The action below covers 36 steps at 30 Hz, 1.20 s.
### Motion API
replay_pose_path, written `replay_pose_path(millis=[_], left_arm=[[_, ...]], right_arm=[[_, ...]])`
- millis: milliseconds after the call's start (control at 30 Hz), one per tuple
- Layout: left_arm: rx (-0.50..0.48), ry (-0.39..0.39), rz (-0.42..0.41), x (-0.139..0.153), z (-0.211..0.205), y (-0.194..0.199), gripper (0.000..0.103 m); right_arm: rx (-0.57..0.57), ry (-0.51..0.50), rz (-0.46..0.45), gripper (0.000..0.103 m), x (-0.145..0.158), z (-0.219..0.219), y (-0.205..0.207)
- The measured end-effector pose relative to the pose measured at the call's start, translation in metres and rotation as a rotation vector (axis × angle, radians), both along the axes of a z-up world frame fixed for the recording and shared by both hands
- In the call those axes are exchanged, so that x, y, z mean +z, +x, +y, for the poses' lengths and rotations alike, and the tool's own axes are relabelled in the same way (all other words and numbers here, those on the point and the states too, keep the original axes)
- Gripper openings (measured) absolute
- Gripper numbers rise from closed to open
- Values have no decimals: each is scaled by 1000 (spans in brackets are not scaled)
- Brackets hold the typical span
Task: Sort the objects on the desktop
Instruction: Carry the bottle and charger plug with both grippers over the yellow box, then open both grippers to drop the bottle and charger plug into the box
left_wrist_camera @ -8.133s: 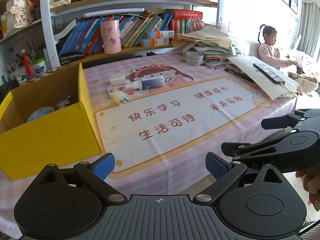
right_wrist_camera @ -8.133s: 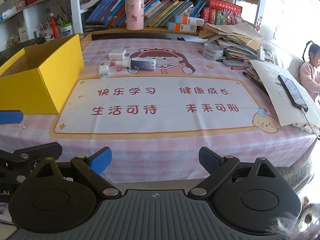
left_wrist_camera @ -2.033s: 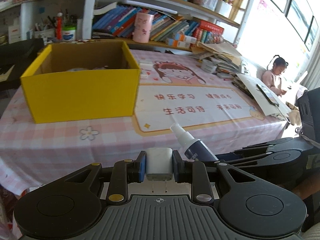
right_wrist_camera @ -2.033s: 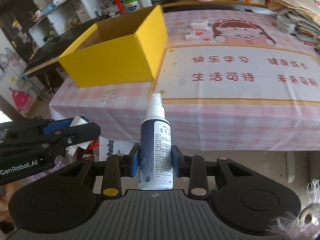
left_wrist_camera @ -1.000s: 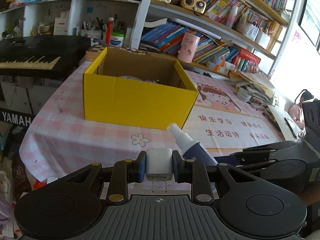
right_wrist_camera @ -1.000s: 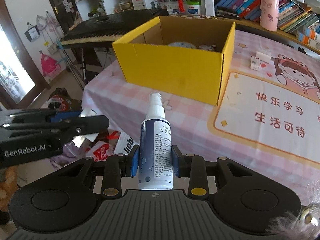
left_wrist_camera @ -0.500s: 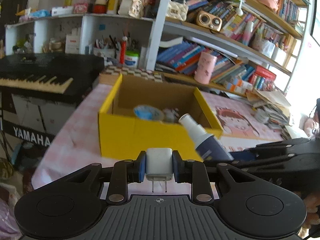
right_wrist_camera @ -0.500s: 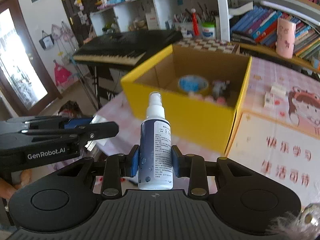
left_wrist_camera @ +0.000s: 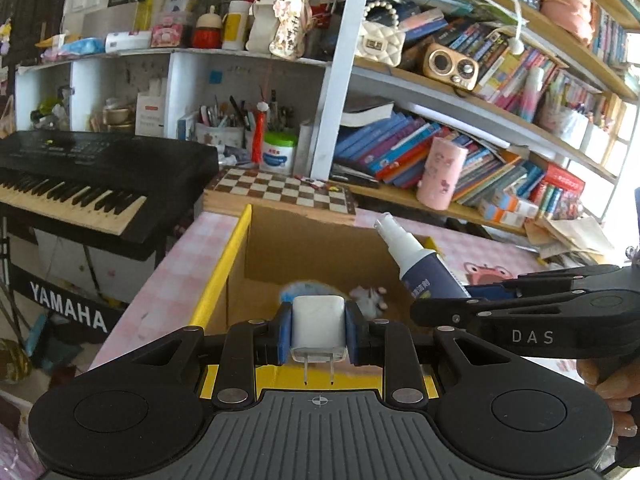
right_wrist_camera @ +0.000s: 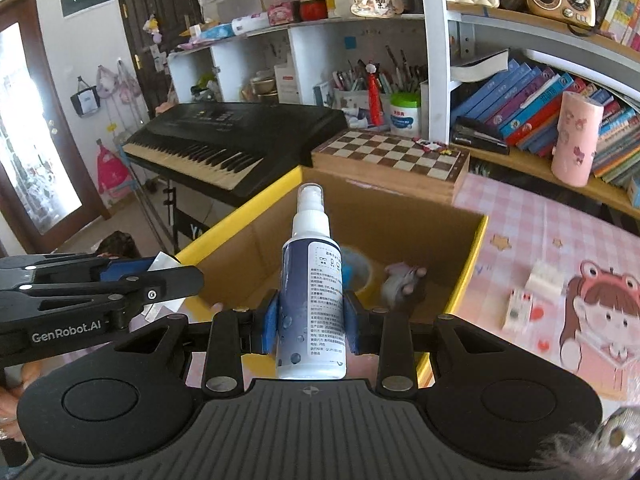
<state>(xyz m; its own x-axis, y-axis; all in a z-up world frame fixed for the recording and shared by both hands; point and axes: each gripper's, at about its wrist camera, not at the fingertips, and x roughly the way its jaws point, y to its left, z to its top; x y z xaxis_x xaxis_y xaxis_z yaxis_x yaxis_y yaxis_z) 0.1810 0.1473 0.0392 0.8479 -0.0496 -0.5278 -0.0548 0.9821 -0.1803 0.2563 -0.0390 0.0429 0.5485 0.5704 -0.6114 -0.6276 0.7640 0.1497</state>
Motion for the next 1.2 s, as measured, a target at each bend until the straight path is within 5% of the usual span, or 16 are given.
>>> replay_pose_path(millis=[500, 1200], left_arm=[[61, 50, 85, -15, -3, 52, 25], [32, 212, 266, -66, -22, 93, 25]], right_arm=[[103, -116, 3, 30, -36, 22, 72], [347, -371, -29, 30, -75, 47, 97]])
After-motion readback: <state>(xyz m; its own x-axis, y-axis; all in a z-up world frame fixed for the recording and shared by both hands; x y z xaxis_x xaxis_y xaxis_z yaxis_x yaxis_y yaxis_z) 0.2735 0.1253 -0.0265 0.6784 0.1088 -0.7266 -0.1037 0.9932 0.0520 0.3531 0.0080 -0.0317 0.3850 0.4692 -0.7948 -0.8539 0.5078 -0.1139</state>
